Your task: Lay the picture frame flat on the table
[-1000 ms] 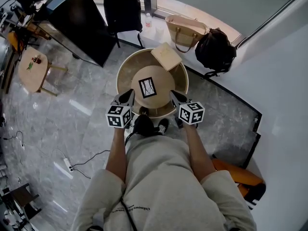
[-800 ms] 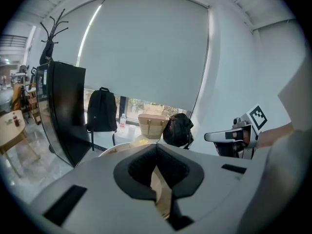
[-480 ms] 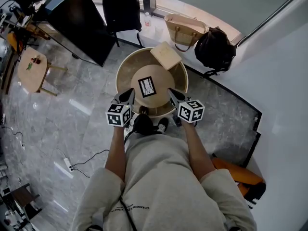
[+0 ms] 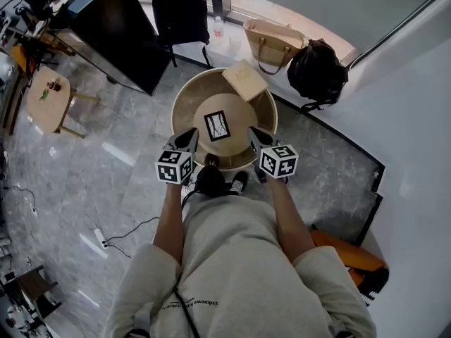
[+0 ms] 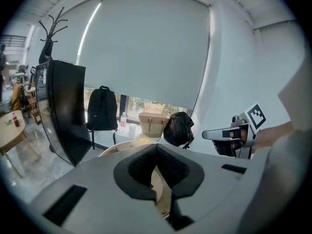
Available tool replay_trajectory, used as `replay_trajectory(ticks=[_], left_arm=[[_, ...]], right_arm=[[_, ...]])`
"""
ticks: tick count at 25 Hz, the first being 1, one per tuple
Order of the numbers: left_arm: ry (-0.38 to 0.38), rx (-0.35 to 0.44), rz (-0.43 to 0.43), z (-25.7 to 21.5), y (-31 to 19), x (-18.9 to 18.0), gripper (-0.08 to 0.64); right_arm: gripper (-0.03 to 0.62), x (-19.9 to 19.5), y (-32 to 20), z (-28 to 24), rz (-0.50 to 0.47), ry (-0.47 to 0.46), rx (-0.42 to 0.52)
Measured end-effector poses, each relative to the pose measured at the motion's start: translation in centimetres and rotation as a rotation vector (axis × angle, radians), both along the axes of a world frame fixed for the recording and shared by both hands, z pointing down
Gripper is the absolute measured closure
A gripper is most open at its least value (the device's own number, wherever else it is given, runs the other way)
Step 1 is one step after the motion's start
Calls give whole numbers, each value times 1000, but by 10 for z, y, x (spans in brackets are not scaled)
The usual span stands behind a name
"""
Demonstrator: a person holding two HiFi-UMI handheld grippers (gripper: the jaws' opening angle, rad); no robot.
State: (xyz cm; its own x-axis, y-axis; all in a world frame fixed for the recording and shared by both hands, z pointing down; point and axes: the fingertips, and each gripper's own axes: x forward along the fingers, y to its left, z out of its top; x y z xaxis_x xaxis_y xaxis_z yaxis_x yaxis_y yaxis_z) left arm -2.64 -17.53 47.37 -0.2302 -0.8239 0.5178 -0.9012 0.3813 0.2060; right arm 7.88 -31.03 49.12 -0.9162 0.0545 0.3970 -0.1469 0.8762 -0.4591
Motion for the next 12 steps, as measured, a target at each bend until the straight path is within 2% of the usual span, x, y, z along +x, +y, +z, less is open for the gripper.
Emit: replay_trajectory(ticks=[12], left_arm=[[6, -12, -15, 7, 13, -1, 538]], right_arm=[[560, -8, 3, -4, 2, -25, -20]])
